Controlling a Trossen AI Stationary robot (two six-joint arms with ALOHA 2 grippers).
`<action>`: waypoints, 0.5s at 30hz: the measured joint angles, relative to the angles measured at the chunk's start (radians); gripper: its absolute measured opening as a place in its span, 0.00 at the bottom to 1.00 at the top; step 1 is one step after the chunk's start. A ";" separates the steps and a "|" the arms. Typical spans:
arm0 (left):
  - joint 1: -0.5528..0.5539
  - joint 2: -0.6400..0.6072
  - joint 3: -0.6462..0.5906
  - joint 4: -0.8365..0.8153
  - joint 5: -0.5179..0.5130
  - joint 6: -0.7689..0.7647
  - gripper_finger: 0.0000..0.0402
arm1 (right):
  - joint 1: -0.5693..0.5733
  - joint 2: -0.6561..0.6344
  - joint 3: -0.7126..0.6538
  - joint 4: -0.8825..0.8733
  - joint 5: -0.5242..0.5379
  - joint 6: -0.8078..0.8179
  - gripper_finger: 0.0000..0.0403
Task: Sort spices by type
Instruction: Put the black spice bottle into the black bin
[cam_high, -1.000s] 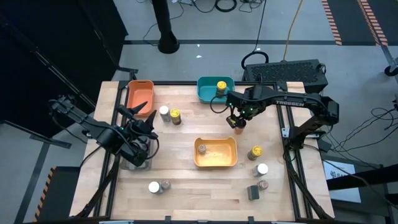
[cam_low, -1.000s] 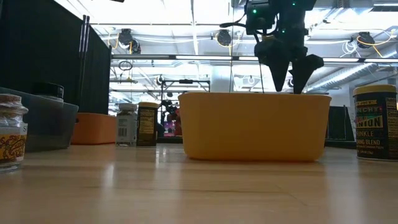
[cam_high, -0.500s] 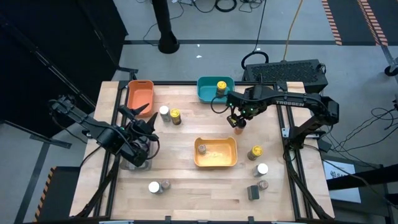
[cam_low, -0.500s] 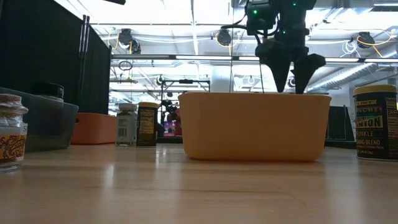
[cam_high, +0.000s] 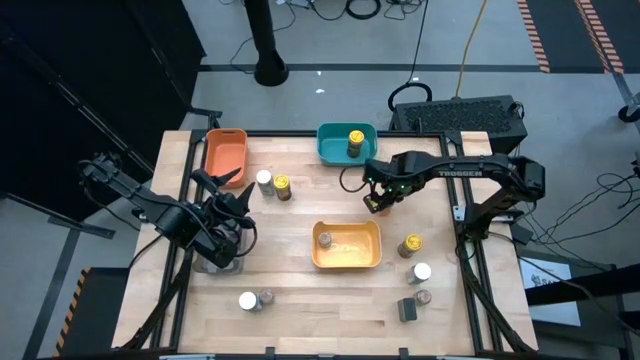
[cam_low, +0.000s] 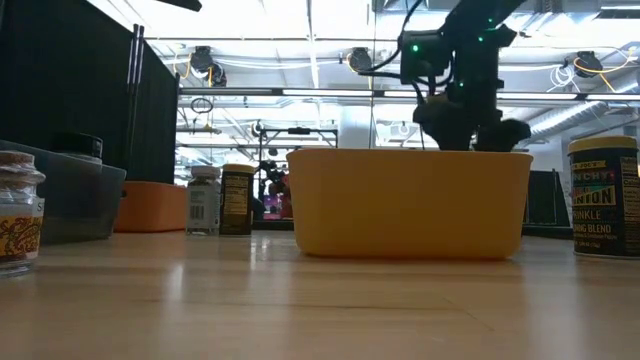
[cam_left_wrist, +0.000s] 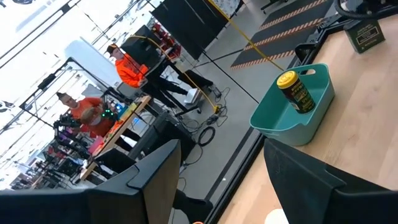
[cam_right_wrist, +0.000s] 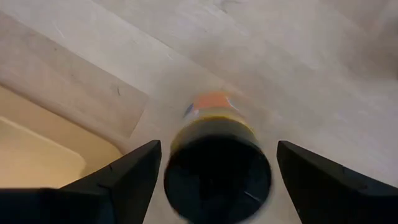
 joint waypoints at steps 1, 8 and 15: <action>0.000 0.000 0.000 0.000 0.000 0.000 0.59 | 0.000 0.000 -0.009 0.014 0.000 0.000 0.75; 0.000 0.000 0.000 0.001 -0.001 0.000 0.59 | 0.000 0.000 -0.020 0.045 0.009 0.006 0.55; 0.000 0.000 0.000 0.041 0.007 0.005 0.59 | 0.000 -0.014 0.025 0.049 0.172 -0.058 0.45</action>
